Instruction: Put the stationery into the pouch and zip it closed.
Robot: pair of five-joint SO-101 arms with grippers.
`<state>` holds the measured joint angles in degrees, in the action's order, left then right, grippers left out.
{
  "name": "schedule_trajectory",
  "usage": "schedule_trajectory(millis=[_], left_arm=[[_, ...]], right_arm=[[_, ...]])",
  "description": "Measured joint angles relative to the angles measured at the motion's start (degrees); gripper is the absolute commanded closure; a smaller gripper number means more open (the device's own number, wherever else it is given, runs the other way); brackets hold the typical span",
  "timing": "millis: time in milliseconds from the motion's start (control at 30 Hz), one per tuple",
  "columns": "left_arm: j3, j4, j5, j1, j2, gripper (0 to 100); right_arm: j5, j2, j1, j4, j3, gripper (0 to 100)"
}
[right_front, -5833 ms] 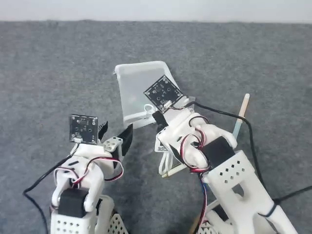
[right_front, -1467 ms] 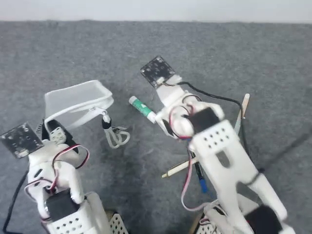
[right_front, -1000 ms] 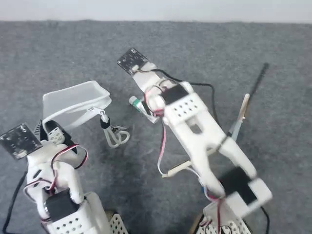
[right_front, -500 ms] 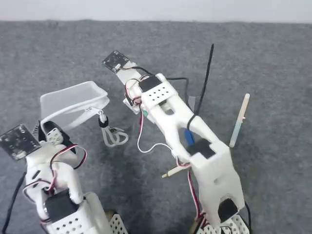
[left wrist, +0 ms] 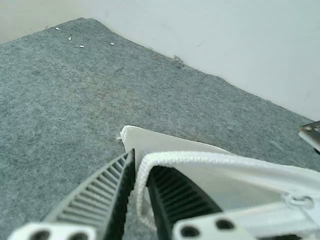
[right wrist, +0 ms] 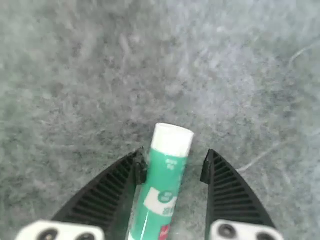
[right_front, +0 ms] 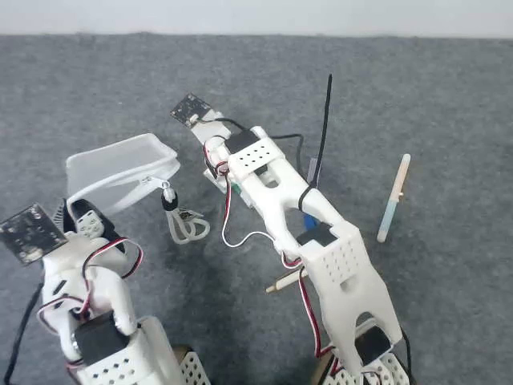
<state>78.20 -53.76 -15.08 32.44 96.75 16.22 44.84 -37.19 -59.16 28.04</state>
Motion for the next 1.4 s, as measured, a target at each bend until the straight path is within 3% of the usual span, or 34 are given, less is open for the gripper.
schedule_trajectory(millis=[167,733,1033,1400], left_arm=[[0.00,0.00,0.00,0.00,0.00,99],[0.00,0.00,0.00,0.00,0.00,99],[0.00,0.00,0.00,0.00,0.00,99],[0.00,0.00,0.00,-1.23,0.00,99]], right_arm=[[0.00,0.00,0.00,0.00,0.00,94.3],[0.00,-0.09,0.35,-9.67,1.14,99.3],[-3.43,-3.08,0.97,-19.34,1.05,99.3],[-4.75,-17.05,2.37,-37.10,1.05,99.2]])
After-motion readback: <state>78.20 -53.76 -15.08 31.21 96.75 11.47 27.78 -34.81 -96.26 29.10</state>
